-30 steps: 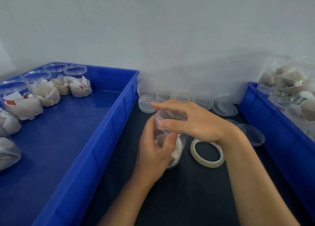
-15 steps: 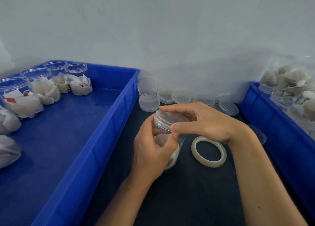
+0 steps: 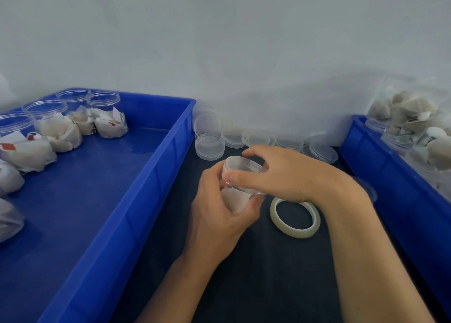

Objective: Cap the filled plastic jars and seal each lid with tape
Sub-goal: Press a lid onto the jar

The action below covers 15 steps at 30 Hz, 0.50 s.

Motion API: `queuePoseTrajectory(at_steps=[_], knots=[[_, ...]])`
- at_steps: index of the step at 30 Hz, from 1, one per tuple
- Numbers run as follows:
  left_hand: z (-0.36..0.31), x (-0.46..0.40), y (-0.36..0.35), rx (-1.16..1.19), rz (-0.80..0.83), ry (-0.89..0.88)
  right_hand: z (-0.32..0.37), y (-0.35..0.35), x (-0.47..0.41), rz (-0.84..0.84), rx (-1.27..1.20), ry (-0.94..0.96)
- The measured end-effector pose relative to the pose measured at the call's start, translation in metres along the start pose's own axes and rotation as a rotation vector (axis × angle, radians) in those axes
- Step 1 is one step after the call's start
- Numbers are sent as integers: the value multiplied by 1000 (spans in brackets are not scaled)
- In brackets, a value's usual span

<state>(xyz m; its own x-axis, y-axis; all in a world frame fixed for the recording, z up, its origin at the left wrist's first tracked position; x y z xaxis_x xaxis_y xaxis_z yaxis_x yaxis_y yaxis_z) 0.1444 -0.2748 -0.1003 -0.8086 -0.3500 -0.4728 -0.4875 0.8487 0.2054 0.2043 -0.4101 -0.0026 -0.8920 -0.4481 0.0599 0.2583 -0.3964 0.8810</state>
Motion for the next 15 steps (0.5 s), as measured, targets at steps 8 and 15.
queuePoseTrajectory(at_steps=[8,15], knots=[[3,0,2,7,-21,0,4,1,2,55,-52,36],[1,1,-1,7,1,-15,2,-2,-2,-122,111,-60]])
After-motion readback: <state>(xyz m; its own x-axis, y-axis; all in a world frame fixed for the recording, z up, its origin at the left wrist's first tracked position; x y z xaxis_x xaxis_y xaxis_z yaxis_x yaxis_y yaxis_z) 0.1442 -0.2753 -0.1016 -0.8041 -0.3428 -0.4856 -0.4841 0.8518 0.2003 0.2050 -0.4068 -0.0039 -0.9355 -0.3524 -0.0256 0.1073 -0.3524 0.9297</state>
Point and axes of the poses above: each hand's wrist, its own x-axis away from the middle knuckle, its own y-axis out of the back of the hand, z = x × y, the point moved 4 cm from there along -x, towards the middle knuckle, and after that the axes turned 3 degrees about -z, right-handed, at the moved point
